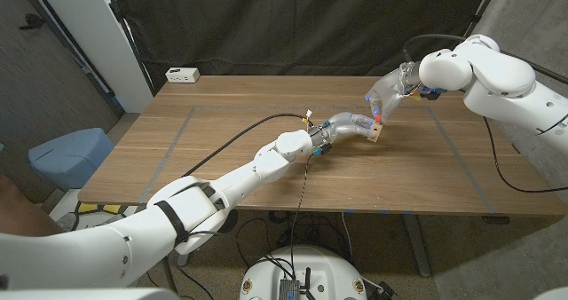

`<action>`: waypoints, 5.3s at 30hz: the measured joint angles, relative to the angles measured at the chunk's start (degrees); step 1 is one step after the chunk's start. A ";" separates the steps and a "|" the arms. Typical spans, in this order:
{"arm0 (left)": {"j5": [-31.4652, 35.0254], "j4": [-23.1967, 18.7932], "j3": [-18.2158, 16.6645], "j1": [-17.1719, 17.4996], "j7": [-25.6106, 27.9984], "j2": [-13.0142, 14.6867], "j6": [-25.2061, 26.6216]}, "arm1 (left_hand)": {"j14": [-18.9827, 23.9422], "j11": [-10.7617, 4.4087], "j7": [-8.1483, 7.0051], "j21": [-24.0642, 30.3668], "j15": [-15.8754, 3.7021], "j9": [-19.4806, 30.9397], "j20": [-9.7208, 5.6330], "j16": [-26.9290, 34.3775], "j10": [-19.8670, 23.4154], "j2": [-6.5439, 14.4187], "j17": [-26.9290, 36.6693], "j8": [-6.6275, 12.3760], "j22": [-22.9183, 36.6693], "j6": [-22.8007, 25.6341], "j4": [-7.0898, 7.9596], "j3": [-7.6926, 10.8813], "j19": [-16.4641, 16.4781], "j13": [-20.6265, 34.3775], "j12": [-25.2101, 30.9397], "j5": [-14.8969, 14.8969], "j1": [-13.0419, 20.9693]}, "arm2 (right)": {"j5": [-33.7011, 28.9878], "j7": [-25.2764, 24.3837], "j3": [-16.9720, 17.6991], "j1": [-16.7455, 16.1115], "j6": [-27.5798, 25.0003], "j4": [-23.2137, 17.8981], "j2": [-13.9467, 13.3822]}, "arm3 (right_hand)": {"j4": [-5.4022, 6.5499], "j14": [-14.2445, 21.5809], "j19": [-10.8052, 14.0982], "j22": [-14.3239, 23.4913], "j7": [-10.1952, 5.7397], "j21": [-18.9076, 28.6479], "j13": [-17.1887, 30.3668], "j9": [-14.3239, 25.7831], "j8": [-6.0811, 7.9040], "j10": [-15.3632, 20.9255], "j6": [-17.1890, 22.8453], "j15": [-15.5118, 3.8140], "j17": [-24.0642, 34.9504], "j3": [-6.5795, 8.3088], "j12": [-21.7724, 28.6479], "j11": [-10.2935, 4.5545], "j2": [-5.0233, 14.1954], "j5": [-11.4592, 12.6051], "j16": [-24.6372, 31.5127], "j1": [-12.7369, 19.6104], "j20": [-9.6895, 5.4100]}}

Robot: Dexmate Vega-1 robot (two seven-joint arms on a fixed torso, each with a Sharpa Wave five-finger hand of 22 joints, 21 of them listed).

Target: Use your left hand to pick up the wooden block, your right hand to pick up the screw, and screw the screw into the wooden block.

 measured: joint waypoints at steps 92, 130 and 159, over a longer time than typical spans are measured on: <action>-0.14 3.33 0.32 -1.29 -0.98 -1.87 -0.73 | 0.00 0.05 0.01 0.00 0.00 0.00 0.00 0.00 0.15 -0.40 -0.12 -0.19 0.00 -0.03 -0.47 0.48 0.00 -0.13 0.37 -0.17 -0.84 | 3.12 -4.66 1.59 -3.42 -3.09 -0.39 -1.88 | 1.00 5.56 5.34 0.01 3.71 0.45 -0.02 1.60 5.52 6.44 7.56 -0.23 0.97 1.14 0.91 1.74 2.07 -0.26 1.53 -0.33 -0.42; -0.35 5.58 0.40 -2.31 -2.05 -2.84 -1.08 | 0.21 0.07 0.01 0.00 -0.20 0.00 0.00 0.00 -0.07 -0.21 -0.12 -0.42 0.00 -0.03 -0.71 0.71 0.00 -0.10 0.54 0.30 -1.72 | 1.51 -6.43 1.64 -4.94 -6.38 -1.59 -2.77 | 4.10 8.20 7.58 0.02 6.44 0.45 -0.14 -1.51 5.94 10.23 11.56 -0.22 1.48 -2.13 1.25 2.04 2.50 -0.26 2.37 -7.74 -0.60; -0.60 9.91 0.28 -3.78 -2.96 -4.62 -2.54 | 0.20 0.14 0.01 0.00 -0.19 0.01 0.00 0.00 -0.32 0.17 -0.12 -0.44 0.00 -0.03 -0.95 0.96 0.00 -0.13 0.30 0.10 -1.34 | 0.15 -7.86 1.04 -5.46 -7.29 -0.81 -1.76 | 8.03 10.44 9.66 0.02 8.41 0.45 -0.13 -4.67 5.91 14.03 17.23 -0.41 1.32 -7.33 1.46 2.55 2.98 1.30 2.59 -17.36 -0.64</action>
